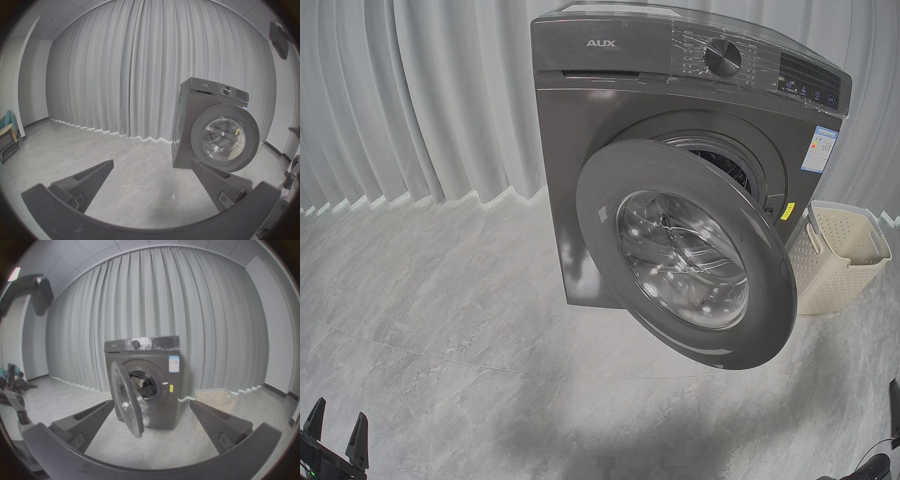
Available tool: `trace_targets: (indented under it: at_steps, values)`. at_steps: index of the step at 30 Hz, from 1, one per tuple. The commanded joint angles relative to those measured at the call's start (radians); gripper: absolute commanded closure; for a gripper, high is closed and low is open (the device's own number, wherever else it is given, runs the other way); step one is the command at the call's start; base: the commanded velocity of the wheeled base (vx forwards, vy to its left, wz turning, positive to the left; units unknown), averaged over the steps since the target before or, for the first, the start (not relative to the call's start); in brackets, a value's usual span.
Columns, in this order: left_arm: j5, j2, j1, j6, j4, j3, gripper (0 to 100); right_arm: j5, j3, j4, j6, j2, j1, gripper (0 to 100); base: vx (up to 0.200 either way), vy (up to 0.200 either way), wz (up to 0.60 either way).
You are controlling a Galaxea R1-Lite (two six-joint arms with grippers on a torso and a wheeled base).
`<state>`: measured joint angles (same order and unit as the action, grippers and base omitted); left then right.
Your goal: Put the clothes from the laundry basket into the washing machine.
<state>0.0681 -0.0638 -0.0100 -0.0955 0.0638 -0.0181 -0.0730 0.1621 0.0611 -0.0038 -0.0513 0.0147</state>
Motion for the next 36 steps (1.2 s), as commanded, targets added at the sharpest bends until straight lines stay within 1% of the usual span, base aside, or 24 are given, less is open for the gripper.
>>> trace_targets:
  at_steps: [1, 2, 3, 4, 6, 7, 9, 11, 12, 14, 17, 21, 23, 24, 26, 27, 28, 29, 30, 32, 33, 34, 35, 36]
  values:
    - [-0.025, 0.062, 0.013, 0.034, -0.082, -0.011, 0, -0.134, 0.22, -0.075, 0.039, -0.274, 0.125, 0, 0.0, 0.0, 0.0]
    - [-0.028, 0.062, 0.013, 0.046, -0.076, 0.001, 0, -0.159, 0.206, -0.086, 0.035, -0.32, 0.136, 0, 0.0, 0.0, 0.0]
    - [-0.03, 0.062, 0.016, 0.05, -0.078, 0.001, 0, -0.165, 0.203, -0.089, 0.031, -0.338, 0.139, 0, 0.0, 0.0, 0.0]
    - [-0.054, 0.061, 0.016, 0.05, -0.065, 0.01, 0, -0.191, 0.195, -0.075, 0.027, -0.437, 0.163, 0, 0.0, 0.0, 0.0]
    - [-0.059, 0.061, 0.016, 0.046, -0.064, 0.01, 0, -0.195, 0.2, -0.047, 0.028, -0.516, 0.185, 0, 0.0, 0.0, 0.0]
    - [-0.057, 0.062, 0.016, 0.056, -0.056, 0.017, 0, -0.199, 0.198, 0.013, 0.027, -0.621, 0.206, 0, 0.0, 0.0, 0.0]
    - [-0.06, 0.062, 0.016, 0.065, -0.064, 0.017, 0, -0.197, 0.2, 0.097, 0.024, -0.733, 0.24, 0, 0.0, 0.0, 0.0]
    - [-0.065, 0.062, 0.016, 0.059, -0.062, 0.017, 0, -0.183, 0.201, 0.171, 0.01, -0.842, 0.278, 0, 0.0, 0.0, 0.0]
    - [-0.059, 0.062, 0.016, 0.062, -0.062, 0.017, 0, -0.177, 0.203, 0.206, 0.004, -0.891, 0.284, 0, 0.0, 0.0, 0.0]
    - [-0.059, 0.062, 0.016, 0.062, -0.064, 0.017, 0, -0.166, 0.209, 0.253, 0.002, -0.964, 0.284, 0, 0.0, 0.0, 0.0]
    - [-0.06, 0.062, 0.016, 0.057, -0.062, 0.017, 0, -0.154, 0.229, 0.279, -0.002, -1.052, 0.283, 0, 0.0, 0.0, 0.0]
    - [-0.059, 0.062, 0.016, 0.059, -0.062, 0.017, 0, -0.073, 0.293, 0.283, -0.001, -1.151, 0.284, 0, 0.0, 0.0, 0.0]
    - [-0.06, 0.062, 0.016, 0.057, -0.062, 0.017, 0, -0.053, 0.324, 0.284, 0.005, -1.19, 0.283, 0, 0.0, 0.0, 0.0]
    - [-0.06, 0.062, 0.016, 0.057, -0.062, 0.017, 0, -0.051, 0.326, 0.284, 0.005, -1.193, 0.283, 0, 0.0, 0.0, 0.0]
    - [-0.059, 0.061, 0.016, 0.057, -0.062, 0.017, 0, -0.024, 0.364, 0.287, 0.008, -1.251, 0.278, 0, 0.0, 0.0, 0.0]
    - [-0.059, 0.062, 0.016, 0.059, -0.062, 0.017, 0, -0.002, 0.378, 0.29, 0.01, -1.265, 0.271, 0, 0.0, 0.0, 0.0]
    - [-0.059, 0.062, 0.016, 0.059, -0.062, 0.017, 0, -0.002, 0.378, 0.29, 0.01, -1.265, 0.271, 0, 0.0, 0.0, 0.0]
    - [-0.06, 0.062, 0.016, 0.057, -0.062, 0.017, 0, 0.033, 0.395, 0.307, 0.013, -1.277, 0.248, 0, 0.0, 0.0, 0.0]
    - [-0.059, 0.062, 0.016, 0.057, -0.062, 0.017, 0, 0.048, 0.401, 0.324, 0.015, -1.279, 0.222, 0, 0.0, 0.0, 0.0]
    - [-0.06, 0.062, 0.016, 0.059, -0.064, 0.017, 0, 0.061, 0.409, 0.352, 0.013, -1.282, 0.166, 0, 0.0, 0.0, 0.0]
    - [-0.06, 0.062, 0.016, 0.059, -0.064, 0.017, 0, 0.061, 0.409, 0.352, 0.013, -1.282, 0.166, 0, 0.0, 0.0, 0.0]
    - [-0.059, 0.062, 0.016, 0.06, -0.062, 0.017, 0, 0.064, 0.409, 0.385, 0.013, -1.289, 0.1, 0, 0.0, 0.0, 0.0]
    - [-0.059, 0.062, 0.016, 0.06, -0.062, 0.017, 0, 0.064, 0.409, 0.401, 0.013, -1.294, 0.067, 0, 0.0, 0.0, 0.0]
    - [-0.059, 0.062, 0.016, 0.06, -0.062, 0.017, 0, 0.064, 0.409, 0.408, 0.013, -1.297, 0.056, 0, 0.0, 0.0, 0.0]
